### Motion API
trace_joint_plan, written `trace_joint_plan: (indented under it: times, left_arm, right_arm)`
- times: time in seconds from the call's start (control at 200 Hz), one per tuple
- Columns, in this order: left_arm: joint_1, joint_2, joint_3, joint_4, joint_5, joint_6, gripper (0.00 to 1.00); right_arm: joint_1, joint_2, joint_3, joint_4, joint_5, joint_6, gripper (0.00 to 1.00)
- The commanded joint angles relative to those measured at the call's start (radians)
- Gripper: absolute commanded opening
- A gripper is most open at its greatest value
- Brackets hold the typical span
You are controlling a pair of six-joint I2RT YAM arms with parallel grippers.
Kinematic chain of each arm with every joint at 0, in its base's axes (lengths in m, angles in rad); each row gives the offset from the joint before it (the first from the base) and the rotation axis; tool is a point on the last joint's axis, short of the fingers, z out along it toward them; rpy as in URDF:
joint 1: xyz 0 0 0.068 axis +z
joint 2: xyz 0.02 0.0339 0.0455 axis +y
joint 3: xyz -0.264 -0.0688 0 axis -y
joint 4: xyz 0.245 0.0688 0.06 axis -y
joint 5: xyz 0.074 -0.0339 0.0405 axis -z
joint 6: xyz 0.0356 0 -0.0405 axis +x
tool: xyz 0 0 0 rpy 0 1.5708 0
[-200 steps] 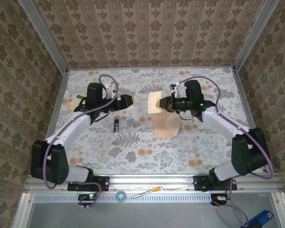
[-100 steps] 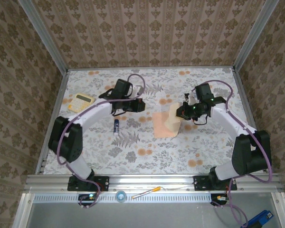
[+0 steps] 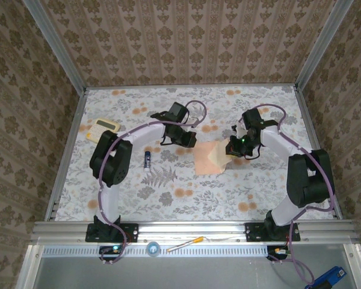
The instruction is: Place the letter into the envelope and seal it
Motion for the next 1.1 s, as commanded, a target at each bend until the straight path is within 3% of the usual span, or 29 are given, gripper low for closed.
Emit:
trace_joint_plan:
  times: [0.0,0.225,0.565,0.94,1.095]
  left_arm:
    - [0.011,0.005,0.043,-0.044,0.002,0.016,0.0]
    - [0.025,0.05,0.088,-0.048,0.064,-0.028,0.0]
    - [0.034,0.154,0.286,-0.281,0.032,-0.022,0.0]
    - [0.023,0.166,0.298,-0.41,-0.038,0.043,0.0]
    - [0.002,0.17,0.277,-0.375,-0.047,0.045,0.0]
  right_arm:
    - [-0.016,0.029,-0.003,0.011,0.015,-0.034,0.0]
    - [-0.032,0.082,0.002,0.046,-0.013,-0.034,0.0]
    - [-0.037,0.092,-0.02,0.087,-0.047,-0.014,0.0]
    - [-0.037,0.07,-0.054,0.11,-0.067,0.015,0.0]
    - [-0.037,0.039,-0.067,0.091,-0.055,0.017,0.0]
